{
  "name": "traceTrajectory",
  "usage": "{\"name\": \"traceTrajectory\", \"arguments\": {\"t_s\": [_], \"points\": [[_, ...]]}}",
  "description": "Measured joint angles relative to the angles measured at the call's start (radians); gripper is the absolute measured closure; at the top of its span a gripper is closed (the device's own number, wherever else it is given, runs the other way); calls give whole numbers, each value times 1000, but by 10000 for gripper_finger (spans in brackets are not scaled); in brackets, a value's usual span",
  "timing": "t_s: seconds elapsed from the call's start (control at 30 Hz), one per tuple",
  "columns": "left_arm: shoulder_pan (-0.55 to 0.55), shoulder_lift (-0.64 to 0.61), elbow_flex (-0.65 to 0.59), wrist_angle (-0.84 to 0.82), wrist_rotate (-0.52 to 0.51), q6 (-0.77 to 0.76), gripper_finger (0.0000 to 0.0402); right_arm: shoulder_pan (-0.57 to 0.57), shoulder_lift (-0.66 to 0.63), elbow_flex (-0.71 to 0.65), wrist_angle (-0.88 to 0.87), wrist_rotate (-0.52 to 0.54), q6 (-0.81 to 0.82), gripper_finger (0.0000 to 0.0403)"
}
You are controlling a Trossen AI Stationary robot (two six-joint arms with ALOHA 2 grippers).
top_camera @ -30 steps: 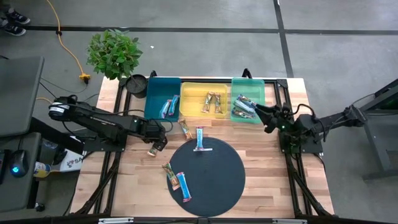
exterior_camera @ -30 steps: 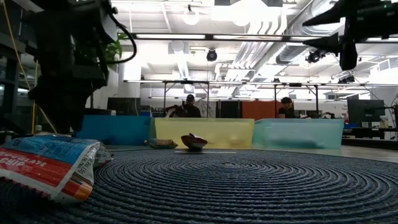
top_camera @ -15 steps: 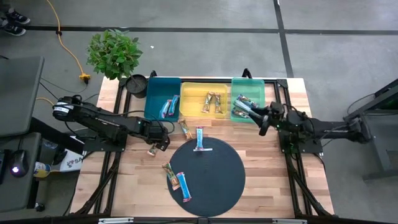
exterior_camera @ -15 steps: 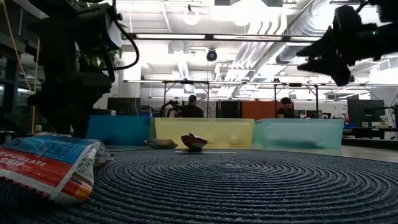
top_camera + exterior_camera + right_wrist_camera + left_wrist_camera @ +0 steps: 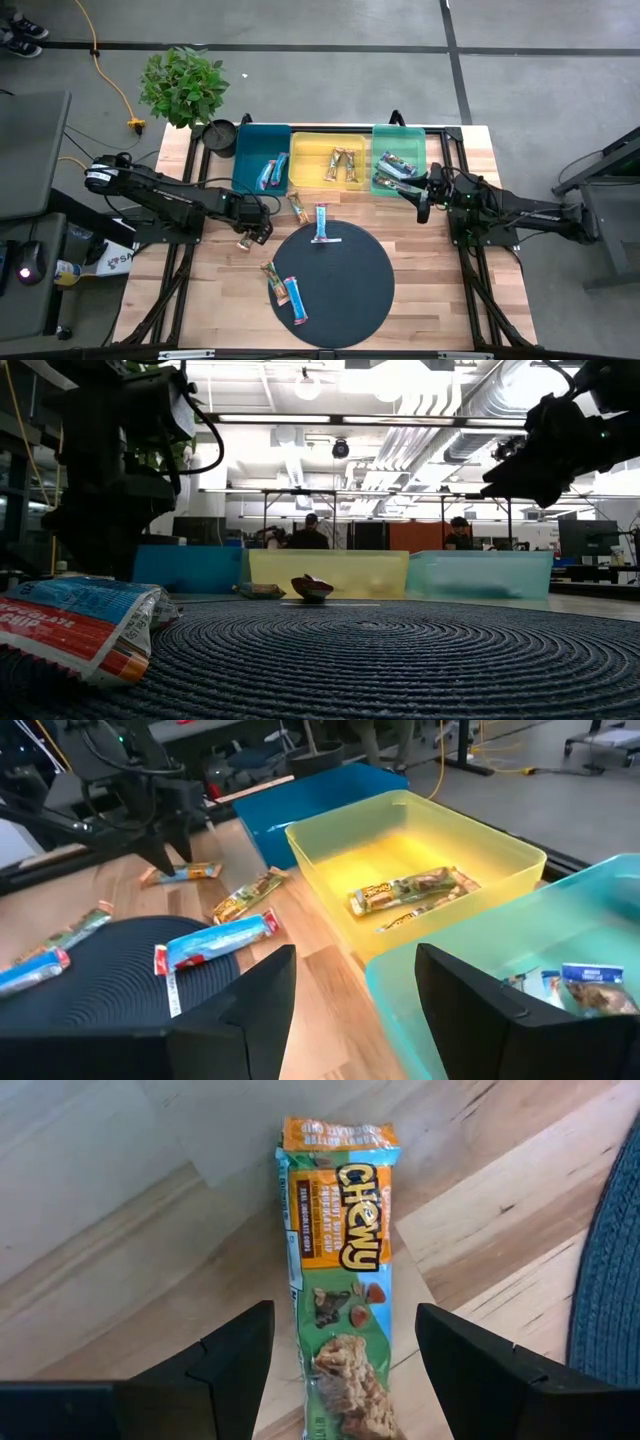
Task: Pick and place Granola Bars by type
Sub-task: Put the orange granola bar into the yellow bin
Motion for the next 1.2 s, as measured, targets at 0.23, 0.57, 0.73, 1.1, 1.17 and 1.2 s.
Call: {"name": "traceTrajectory", "arguments": {"t_s": [0.23, 0.57, 0.73, 1.1, 1.17, 1.2], "points": [[0, 0, 0, -1, 3, 12, 160, 0, 0, 0, -13, -5, -32, 212], [0, 78, 4, 10, 46, 34, 160, 0, -1, 1, -131, -22, -33, 217], [0, 88, 3, 16, 51, 34, 160, 1, -2, 1, -132, -28, -40, 252], [0, 89, 1, 26, 47, 35, 160, 1, -2, 1, -136, -48, -50, 395], [0, 90, -1, 34, 47, 39, 160, 1, -2, 1, -143, -37, -44, 385], [0, 90, -2, 39, 47, 42, 160, 0, -2, 1, -147, -32, -42, 383]]}}
